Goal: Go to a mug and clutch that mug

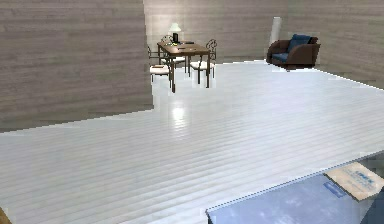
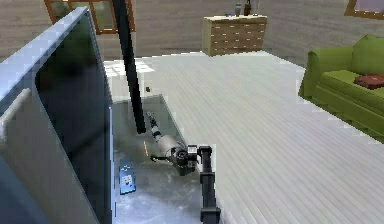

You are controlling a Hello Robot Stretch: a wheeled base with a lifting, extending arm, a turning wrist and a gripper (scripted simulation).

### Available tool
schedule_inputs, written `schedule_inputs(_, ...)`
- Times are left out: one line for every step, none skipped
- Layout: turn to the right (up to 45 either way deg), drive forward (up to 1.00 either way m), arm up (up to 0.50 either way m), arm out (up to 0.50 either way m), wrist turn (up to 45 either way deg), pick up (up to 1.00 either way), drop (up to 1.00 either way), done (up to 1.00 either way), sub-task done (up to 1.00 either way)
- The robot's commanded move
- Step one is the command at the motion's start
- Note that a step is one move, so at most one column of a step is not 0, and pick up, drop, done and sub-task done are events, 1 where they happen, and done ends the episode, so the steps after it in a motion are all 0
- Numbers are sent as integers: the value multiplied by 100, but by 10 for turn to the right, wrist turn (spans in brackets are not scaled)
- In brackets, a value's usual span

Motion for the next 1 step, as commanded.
schedule_inputs(0,0,10,0,0,0,0,0,0)
